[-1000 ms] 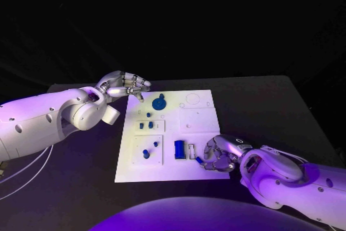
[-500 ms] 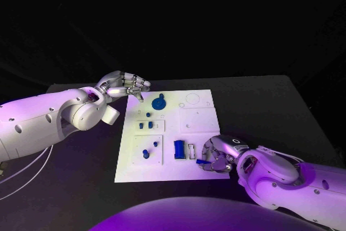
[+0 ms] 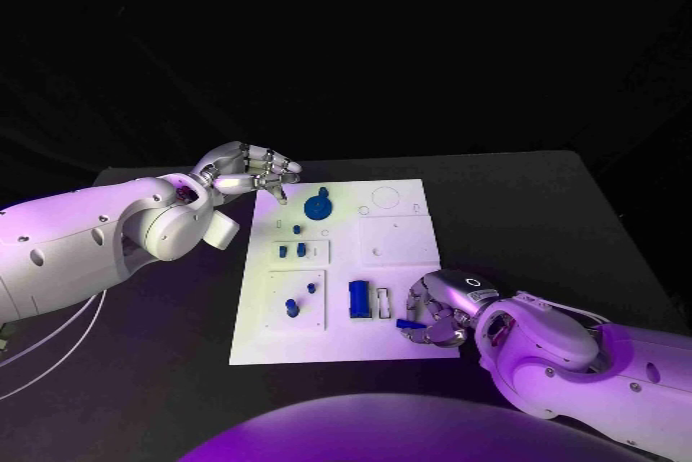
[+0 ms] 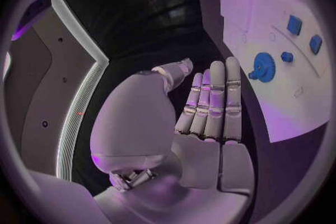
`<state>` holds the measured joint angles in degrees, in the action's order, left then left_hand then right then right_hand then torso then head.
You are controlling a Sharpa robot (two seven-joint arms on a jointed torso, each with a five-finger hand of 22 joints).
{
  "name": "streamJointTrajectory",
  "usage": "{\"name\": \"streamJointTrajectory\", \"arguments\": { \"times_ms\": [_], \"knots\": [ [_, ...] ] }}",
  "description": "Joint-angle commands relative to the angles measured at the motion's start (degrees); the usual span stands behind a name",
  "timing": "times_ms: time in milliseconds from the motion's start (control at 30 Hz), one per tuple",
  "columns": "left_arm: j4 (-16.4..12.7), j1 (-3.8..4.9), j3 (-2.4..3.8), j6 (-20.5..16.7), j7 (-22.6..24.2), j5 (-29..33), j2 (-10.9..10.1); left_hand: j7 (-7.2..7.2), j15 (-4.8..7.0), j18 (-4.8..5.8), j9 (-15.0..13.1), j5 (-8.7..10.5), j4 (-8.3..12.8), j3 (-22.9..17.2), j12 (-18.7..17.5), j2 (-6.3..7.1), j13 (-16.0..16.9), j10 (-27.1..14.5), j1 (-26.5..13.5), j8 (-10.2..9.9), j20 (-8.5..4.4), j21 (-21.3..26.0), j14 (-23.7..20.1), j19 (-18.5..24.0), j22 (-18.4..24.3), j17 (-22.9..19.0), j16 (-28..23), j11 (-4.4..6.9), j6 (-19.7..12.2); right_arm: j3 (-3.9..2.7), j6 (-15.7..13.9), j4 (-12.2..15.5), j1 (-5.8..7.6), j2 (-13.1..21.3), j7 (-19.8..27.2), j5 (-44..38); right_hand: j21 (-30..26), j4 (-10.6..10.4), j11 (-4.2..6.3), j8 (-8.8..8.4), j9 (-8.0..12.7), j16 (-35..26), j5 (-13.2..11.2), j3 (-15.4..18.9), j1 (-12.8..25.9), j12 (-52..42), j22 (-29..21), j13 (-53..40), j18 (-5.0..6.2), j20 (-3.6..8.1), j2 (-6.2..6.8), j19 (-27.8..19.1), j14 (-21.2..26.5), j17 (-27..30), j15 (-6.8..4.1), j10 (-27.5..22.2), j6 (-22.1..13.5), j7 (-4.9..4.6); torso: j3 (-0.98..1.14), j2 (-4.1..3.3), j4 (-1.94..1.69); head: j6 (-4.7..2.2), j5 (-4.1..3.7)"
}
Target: Assemble the parts on the task board
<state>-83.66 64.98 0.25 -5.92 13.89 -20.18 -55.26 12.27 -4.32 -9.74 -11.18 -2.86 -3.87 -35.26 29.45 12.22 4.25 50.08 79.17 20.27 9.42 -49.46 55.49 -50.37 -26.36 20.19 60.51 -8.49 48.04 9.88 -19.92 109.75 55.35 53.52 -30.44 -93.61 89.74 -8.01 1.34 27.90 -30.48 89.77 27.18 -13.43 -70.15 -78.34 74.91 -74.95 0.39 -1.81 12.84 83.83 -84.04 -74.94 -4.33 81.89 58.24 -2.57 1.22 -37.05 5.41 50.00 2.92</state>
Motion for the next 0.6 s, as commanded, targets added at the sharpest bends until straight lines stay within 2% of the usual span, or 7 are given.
{"name": "streamJointTrajectory", "arguments": {
  "times_ms": [33,233,300,433,533,600],
  "knots": [
    [-0.09,0.03,0.03,0.60,0.19,0.02,0.05,-0.02,0.17,-0.77,0.09,-0.28,0.30,0.02,0.27,0.07,-0.06,-0.13,0.44,0.23,-0.01,-0.24,-0.04,-0.26,-0.08,-0.04,0.25,-0.03,-0.32,0.08,2.14,0.14,-0.11,0.31,-1.14,-3.06,0.26,-0.03,0.14,-0.31,0.12,0.23,0.35,-0.71,-0.85,0.01,15.09,-1.35,-0.39,0.40,0.19,6.17,-5.96,-15.06,-0.49,0.21,0.54,-0.06,0.04,0.00,0.05,0.00,-0.06],
    [-0.10,0.03,0.03,0.57,0.17,0.02,0.00,-0.02,0.17,-0.77,0.09,-0.28,0.30,0.02,0.27,0.07,-0.06,-0.13,0.44,0.23,-0.01,-0.24,-0.04,-0.26,-0.08,-0.04,0.25,-0.03,-0.32,0.07,2.26,0.39,-0.10,0.75,-1.36,-4.43,0.26,0.00,0.09,-0.49,0.18,0.23,0.37,-2.11,-1.46,0.30,15.09,-1.21,-0.39,0.40,1.01,6.17,-5.96,-15.06,-0.47,0.03,0.56,-0.13,0.04,-0.01,0.06,0.00,-0.13],
    [-0.10,0.03,0.03,0.57,0.18,0.02,0.01,-0.02,0.17,-0.77,0.09,-0.28,0.30,0.02,0.27,0.07,-0.06,-0.13,0.44,0.23,-0.01,-0.24,-0.04,-0.26,-0.08,-0.04,0.25,-0.03,-0.32,0.07,2.29,0.45,-0.10,0.85,-1.39,-4.70,0.26,0.12,0.09,-0.59,0.23,0.23,0.42,-3.95,-2.20,0.39,15.09,-1.27,-0.39,0.41,1.47,6.17,-5.96,-15.06,-0.47,0.01,0.73,-0.14,0.04,0.00,0.02,0.00,-0.14],
    [-0.10,0.03,0.03,0.58,0.20,0.02,0.03,-0.02,0.17,-0.77,0.09,-0.28,0.30,0.02,0.27,0.07,-0.06,-0.13,0.44,0.23,-0.01,-0.24,-0.04,-0.26,-0.08,-0.04,0.25,-0.03,-0.32,0.07,2.05,0.45,-0.10,0.90,-1.46,-4.97,0.26,0.47,0.14,-0.68,0.21,0.23,0.39,-9.85,-3.10,0.42,15.09,-1.64,-0.39,0.45,2.80,6.17,-5.96,-15.06,-0.49,0.13,1.21,-0.14,0.04,-0.02,-0.01,0.00,-0.15],
    [-0.09,0.02,0.03,0.58,0.22,0.02,0.05,-0.02,0.17,-0.77,0.09,-0.28,0.30,0.02,0.27,0.07,-0.06,-0.13,0.44,0.23,-0.01,-0.24,-0.04,-0.26,-0.08,-0.04,0.25,-0.03,-0.32,0.06,1.06,0.49,-0.10,0.94,-1.66,-5.07,0.26,2.38,0.33,0.03,-0.40,0.23,0.34,-17.96,-4.23,0.31,15.09,-2.14,-0.39,0.61,2.86,6.17,-5.96,-15.06,-0.62,0.36,1.99,-0.02,0.03,0.00,0.00,0.00,-0.16],
    [-0.09,0.02,0.03,0.58,0.23,0.02,0.06,-0.02,0.17,-0.77,0.09,-0.28,0.30,0.02,0.27,0.07,-0.06,-0.13,0.44,0.23,-0.01,-0.24,-0.04,-0.26,-0.08,-0.04,0.25,-0.03,-0.32,0.06,0.29,0.58,-0.09,1.01,-1.77,-5.10,0.26,3.82,0.23,1.20,-1.67,0.23,0.17,-22.80,-2.84,0.14,15.09,-2.57,-0.39,0.56,3.06,6.17,-5.96,-15.06,-0.47,0.81,1.52,-0.28,0.00,0.01,0.01,0.00,-0.17]
  ]
}}
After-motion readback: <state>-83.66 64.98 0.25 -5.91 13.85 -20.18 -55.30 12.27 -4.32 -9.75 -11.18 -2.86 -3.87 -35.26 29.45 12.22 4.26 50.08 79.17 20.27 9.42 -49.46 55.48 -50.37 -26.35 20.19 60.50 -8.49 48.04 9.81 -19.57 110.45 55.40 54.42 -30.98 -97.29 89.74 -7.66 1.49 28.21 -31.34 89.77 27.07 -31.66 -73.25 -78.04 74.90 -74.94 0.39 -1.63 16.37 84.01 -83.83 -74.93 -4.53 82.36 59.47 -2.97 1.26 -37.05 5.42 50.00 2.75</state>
